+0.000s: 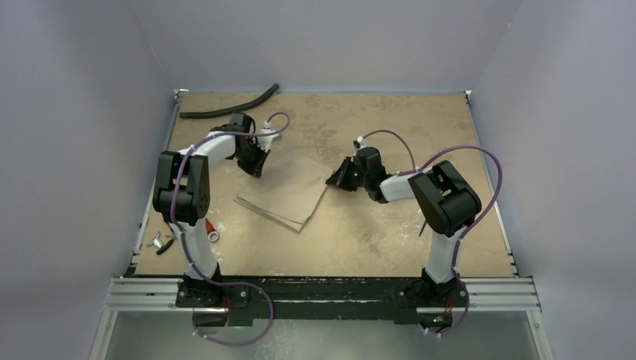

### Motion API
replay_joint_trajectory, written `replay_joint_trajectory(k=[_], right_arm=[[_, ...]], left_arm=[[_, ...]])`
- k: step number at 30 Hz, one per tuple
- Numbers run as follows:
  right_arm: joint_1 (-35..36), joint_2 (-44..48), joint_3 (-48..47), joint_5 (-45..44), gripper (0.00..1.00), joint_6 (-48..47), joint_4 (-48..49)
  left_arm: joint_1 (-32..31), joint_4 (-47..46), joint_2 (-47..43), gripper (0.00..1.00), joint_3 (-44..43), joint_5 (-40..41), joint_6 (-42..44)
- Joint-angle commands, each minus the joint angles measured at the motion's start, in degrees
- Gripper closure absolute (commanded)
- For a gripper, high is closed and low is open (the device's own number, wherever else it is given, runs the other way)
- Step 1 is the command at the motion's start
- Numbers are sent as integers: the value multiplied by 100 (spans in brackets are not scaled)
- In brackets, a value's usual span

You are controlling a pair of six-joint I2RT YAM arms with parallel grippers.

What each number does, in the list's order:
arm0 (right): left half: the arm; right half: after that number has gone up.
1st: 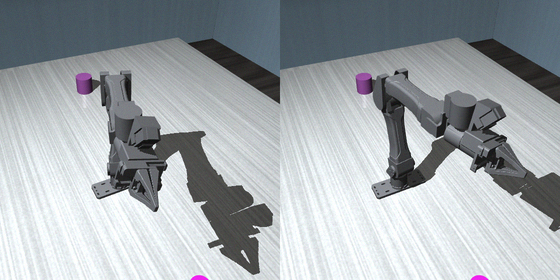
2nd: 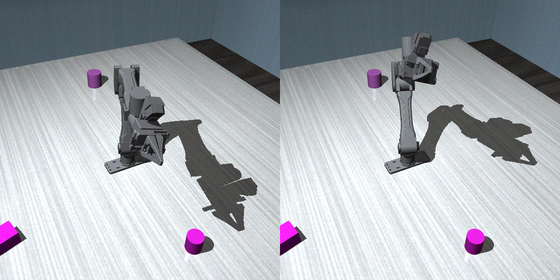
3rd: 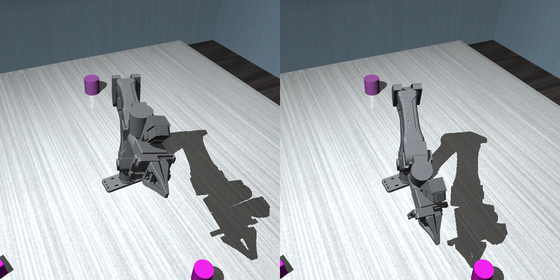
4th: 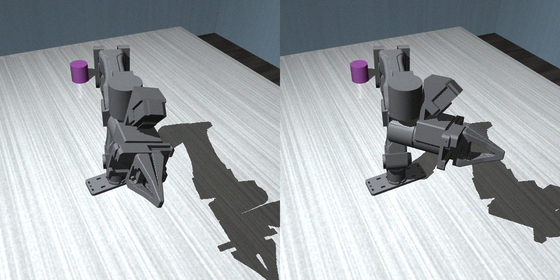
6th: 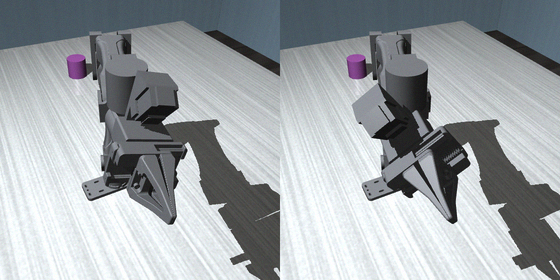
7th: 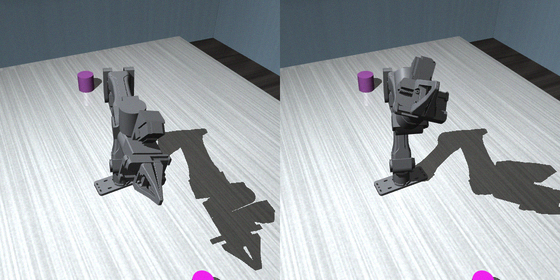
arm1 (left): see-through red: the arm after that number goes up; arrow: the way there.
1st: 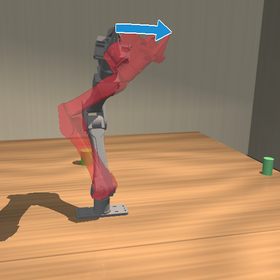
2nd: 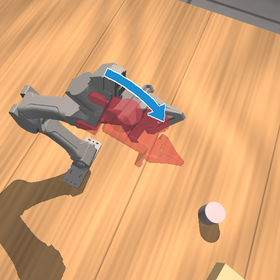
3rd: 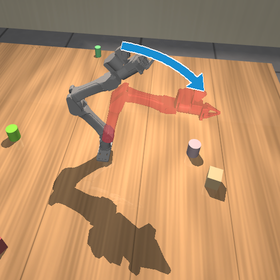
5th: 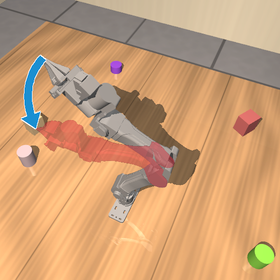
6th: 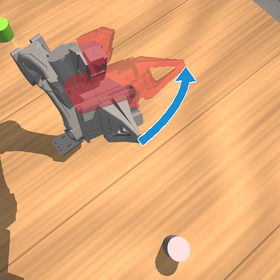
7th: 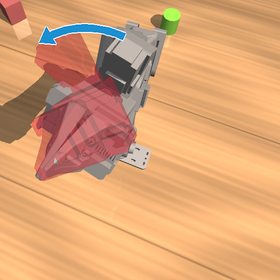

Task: Fold the napkin into a case and place the utensils inside

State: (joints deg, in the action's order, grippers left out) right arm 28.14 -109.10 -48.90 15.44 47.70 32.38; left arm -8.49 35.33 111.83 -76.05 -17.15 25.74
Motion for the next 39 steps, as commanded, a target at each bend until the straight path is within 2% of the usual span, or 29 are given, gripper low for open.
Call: replay_joint_trajectory(k=[1,4,7,13,15,18,20,26,31,36,39], right_arm=[[-57,86,50,-183,100,-80,-10],[-63,26,3,-215,100,-88,-23],[-70,20,-5,-335,100,-165,-120],[-76,-81,23,-413,97,-259,-184],[-77,-152,-8,-366,89,-293,-217],[-81,-198,-18,-279,64,-315,-205],[-81,-175,-29,-244,60,-318,-233],[-81,187,-254,-267,60,-469,-681],[-85,444,-625,-312,61,-744,-1481],[-76,805,-771,-526,58,-1003,-2067],[-81,895,-948,-972,60,-1154,-2529]], left_arm=[[14,81,-179,100,63,29,119],[27,173,-217,100,-56,24,108],[30,421,-298,94,-297,-90,104],[-147,1002,-580,88,-815,-739,-51],[-459,1049,-667,87,-770,-810,-103],[-821,932,-720,87,-528,-826,-189],[-942,806,-693,88,-313,-749,-202],[-953,476,-752,92,347,-447,-68],[-950,143,-894,95,757,-186,-24],[-955,-72,-946,97,947,-46,-38],[-956,-129,-930,98,993,-34,-83]])
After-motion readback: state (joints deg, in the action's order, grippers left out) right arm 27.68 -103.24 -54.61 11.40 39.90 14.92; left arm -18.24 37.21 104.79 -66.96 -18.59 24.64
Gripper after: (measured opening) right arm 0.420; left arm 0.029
